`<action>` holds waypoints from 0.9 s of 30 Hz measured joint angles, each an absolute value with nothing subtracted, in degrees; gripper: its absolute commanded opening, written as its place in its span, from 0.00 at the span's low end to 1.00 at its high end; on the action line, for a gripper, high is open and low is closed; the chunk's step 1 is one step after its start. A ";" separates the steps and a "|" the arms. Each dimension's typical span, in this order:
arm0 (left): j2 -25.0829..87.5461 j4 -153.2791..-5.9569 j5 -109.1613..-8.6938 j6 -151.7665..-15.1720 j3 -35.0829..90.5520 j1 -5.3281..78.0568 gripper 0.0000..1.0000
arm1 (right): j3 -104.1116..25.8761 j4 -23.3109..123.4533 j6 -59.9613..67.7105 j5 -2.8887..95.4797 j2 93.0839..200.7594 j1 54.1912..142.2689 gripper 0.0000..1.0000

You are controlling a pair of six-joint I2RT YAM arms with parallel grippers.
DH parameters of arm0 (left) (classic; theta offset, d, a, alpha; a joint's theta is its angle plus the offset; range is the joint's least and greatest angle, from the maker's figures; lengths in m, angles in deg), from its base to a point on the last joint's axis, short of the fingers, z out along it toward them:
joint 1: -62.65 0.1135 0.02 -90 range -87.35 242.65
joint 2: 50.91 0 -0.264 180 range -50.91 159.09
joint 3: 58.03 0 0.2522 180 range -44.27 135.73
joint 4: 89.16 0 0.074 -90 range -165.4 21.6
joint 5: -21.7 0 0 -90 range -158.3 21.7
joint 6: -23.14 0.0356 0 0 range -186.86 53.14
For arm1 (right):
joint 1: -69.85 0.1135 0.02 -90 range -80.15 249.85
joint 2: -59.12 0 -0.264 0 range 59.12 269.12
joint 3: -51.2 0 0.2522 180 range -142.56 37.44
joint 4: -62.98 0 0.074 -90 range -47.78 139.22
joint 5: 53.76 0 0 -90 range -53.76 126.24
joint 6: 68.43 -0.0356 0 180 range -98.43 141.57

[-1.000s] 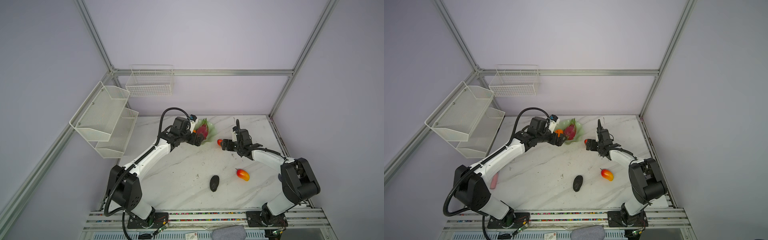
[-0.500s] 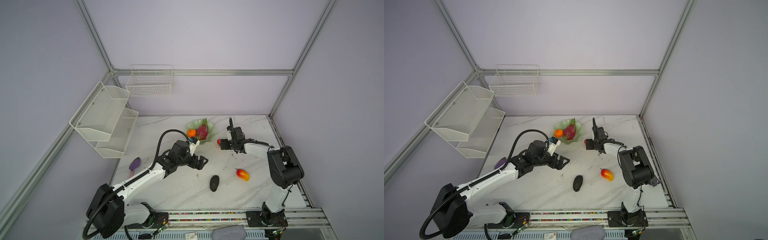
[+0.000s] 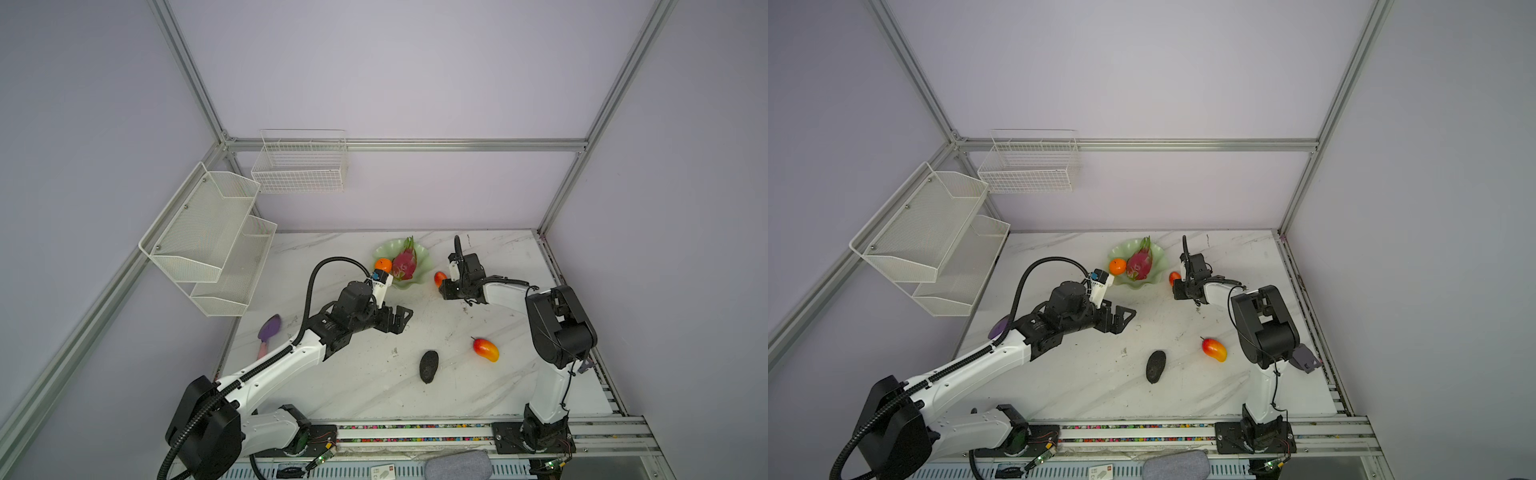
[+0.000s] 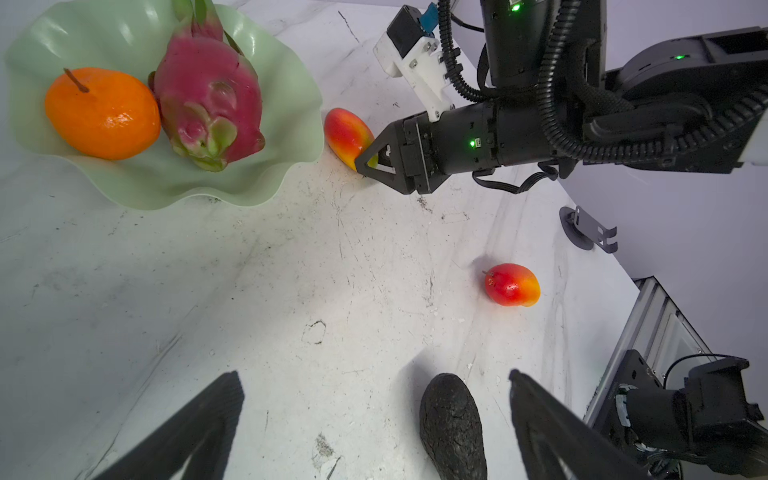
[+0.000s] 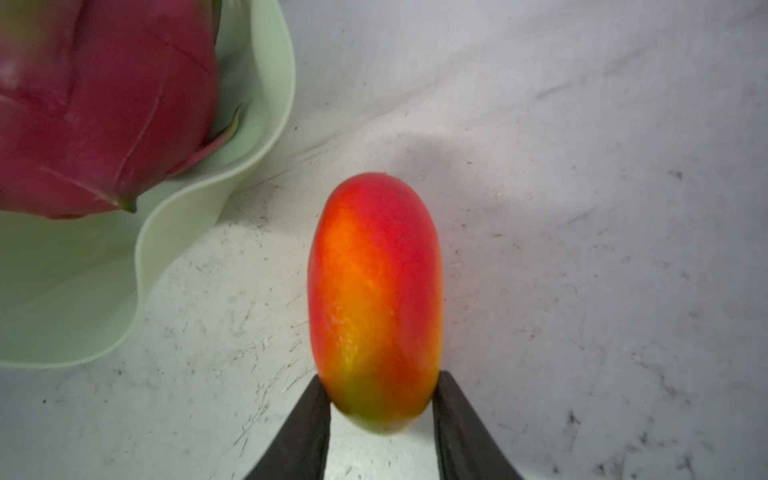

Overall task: Place and organize the fake fruits in the fruit bowl
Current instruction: 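Lift the mango with the right gripper and set it in the bowl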

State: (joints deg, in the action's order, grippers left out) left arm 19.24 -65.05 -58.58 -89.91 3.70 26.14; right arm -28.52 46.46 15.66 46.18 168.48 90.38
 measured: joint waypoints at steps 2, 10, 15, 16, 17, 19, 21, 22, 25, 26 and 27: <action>19.22 -65.07 -58.89 -89.93 3.70 26.14 1.00 | -27.73 46.41 15.73 46.46 167.24 90.40 0.38; 19.24 -65.22 -61.60 -90.44 3.59 26.14 1.00 | -25.33 46.89 14.35 49.15 154.76 90.40 0.38; 19.76 -65.49 -63.61 -91.33 3.59 26.21 1.00 | -29.74 47.64 11.99 53.96 154.76 90.47 0.38; 19.96 -65.46 -63.92 -91.42 3.59 26.21 1.00 | -30.99 47.90 11.49 54.64 155.87 90.53 0.38; 20.16 -65.46 -64.20 -91.51 3.59 26.21 1.00 | -32.30 48.36 11.03 55.31 157.29 90.64 0.38; 20.35 -65.46 -64.70 -91.83 3.59 26.21 1.00 | -34.81 48.88 10.04 56.01 160.46 91.02 0.38; 20.35 -65.49 -65.14 -91.92 3.59 26.21 1.00 | -37.04 48.97 9.24 56.60 163.45 91.39 0.39; 20.35 -65.51 -65.36 -91.99 3.59 26.21 1.00 | -38.24 48.93 8.97 56.71 165.14 91.52 0.39; 20.33 -65.46 -65.82 -92.01 3.59 26.25 1.00 | -41.63 48.64 8.56 56.69 169.40 91.71 0.38; 20.27 -65.46 -65.99 -92.01 3.59 26.25 1.00 | -42.44 48.55 8.51 56.69 170.41 91.76 0.39; 20.20 -65.44 -66.19 -92.01 3.59 26.25 1.00 | -43.14 48.49 8.41 56.62 171.37 91.78 0.39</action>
State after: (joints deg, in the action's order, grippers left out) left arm 20.20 -65.44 -66.19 -92.01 3.59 26.25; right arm -43.14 48.49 8.41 56.62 171.37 91.78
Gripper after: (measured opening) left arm 0.997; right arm 0.389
